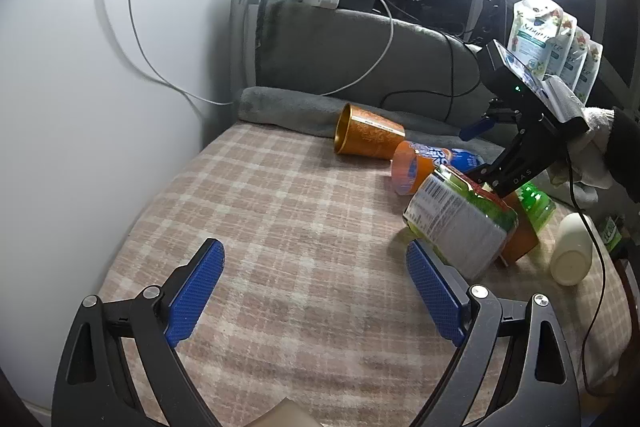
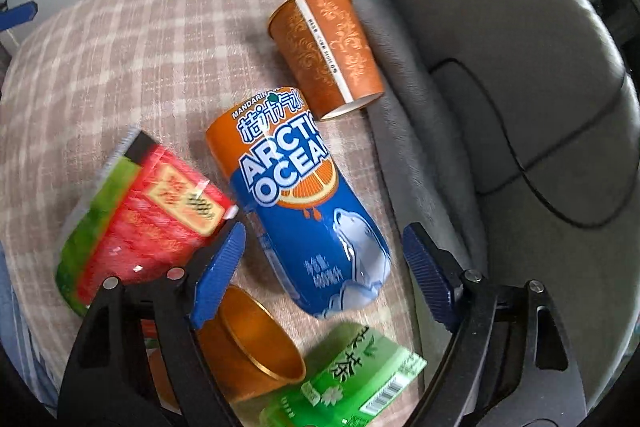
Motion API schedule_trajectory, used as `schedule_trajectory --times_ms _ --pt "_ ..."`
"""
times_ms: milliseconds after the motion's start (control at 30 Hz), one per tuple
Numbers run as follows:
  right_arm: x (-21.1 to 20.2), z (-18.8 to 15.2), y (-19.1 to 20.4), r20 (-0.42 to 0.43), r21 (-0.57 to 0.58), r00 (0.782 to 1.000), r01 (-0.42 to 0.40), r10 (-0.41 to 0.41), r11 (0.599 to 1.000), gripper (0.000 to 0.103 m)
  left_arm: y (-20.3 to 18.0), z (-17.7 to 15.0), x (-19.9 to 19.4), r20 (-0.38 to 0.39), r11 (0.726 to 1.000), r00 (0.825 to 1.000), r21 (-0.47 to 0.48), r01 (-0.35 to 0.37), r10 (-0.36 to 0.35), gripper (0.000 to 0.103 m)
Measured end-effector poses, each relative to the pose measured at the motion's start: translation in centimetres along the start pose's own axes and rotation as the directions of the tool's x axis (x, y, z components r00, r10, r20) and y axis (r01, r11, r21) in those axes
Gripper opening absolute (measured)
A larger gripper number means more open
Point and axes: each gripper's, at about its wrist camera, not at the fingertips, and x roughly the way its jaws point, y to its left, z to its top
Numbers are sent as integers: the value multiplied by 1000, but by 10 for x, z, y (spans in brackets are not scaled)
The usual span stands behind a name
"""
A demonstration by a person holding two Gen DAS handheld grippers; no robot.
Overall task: Flip cup upright
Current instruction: 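Reach the right tool to the lying blue-orange Arctic Ocean cup and grasp it, then lift the cup with the right tool and carry it toward the left tool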
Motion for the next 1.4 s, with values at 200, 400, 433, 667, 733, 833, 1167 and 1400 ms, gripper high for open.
schedule_trajectory --times_ms 200,400,433,667,733,833,1167,1400 --pt "18 10 -6 -4 -1 1000 -29 29 1000 81 1 -1 4 -9 1000 1000 0 -5 5 92" --pt "26 11 -11 9 11 999 -45 45 999 81 1 1 5 -7 1000 1000 -3 -10 10 92" --pt "27 11 -11 7 1 999 -40 40 999 81 1 1 5 -7 1000 1000 -3 -10 10 92" --pt "43 10 -14 -25 -93 999 37 -40 995 80 -3 0 3 -4 1000 1000 7 -11 11 92" --pt "47 13 -17 -16 -96 999 39 -40 995 80 -3 1 3 -4 1000 1000 8 -13 13 92" --pt "54 19 -10 -6 -124 997 70 -72 990 80 -3 0 4 -5 1000 1000 7 -19 19 92" --pt "43 4 11 34 -104 996 80 -76 991 76 -4 1 5 -3 1000 1000 7 -24 24 92" --pt "10 -6 15 93 -76 990 112 -105 991 76 -7 1 1 4 1000 1000 10 -20 20 92"
